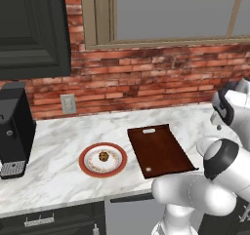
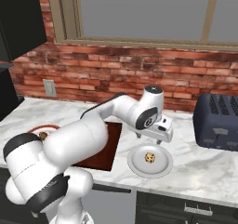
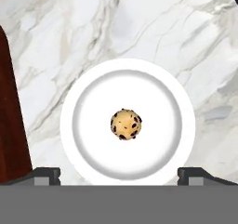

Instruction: Move the dessert items from the plates to the tray.

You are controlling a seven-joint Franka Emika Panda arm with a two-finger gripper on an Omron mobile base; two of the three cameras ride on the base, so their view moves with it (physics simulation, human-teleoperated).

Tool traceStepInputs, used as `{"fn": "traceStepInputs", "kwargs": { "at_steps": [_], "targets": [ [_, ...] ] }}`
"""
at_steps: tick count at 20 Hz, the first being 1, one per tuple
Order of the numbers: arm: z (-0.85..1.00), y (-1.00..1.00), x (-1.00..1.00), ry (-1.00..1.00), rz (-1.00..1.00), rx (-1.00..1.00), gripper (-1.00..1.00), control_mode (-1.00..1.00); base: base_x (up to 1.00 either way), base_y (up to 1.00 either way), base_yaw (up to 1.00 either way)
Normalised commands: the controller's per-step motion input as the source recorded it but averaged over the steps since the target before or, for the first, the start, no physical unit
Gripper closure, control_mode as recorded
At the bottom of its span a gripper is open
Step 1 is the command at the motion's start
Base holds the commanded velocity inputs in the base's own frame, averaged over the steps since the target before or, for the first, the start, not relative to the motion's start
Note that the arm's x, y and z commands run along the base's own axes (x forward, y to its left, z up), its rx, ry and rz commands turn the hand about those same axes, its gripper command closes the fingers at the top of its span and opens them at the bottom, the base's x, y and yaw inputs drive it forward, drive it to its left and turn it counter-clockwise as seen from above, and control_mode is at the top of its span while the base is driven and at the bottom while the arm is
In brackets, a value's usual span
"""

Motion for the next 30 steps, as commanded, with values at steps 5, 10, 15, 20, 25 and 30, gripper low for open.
{"fn": "traceStepInputs", "kwargs": {
  "at_steps": [5,10,15,20,25,30],
  "targets": [
    [-0.37,-0.12,0.12,0.03,0.00,0.00,-1.00,-1.00,0.00,0.00,0.00],
    [-0.46,-0.02,0.05,0.01,0.00,0.00,-1.00,-1.00,0.00,0.00,0.00],
    [-0.42,0.00,0.00,0.01,0.00,0.00,-1.00,-1.00,0.00,0.00,0.00],
    [-0.40,0.00,0.02,0.01,0.00,0.00,-1.00,-1.00,0.00,0.00,0.00],
    [-0.07,0.00,0.15,0.00,0.00,0.00,-1.00,-1.00,0.00,0.00,0.00],
    [-0.01,0.00,0.13,0.00,0.00,0.00,-1.00,-1.00,0.00,0.00,0.00]
  ]
}}
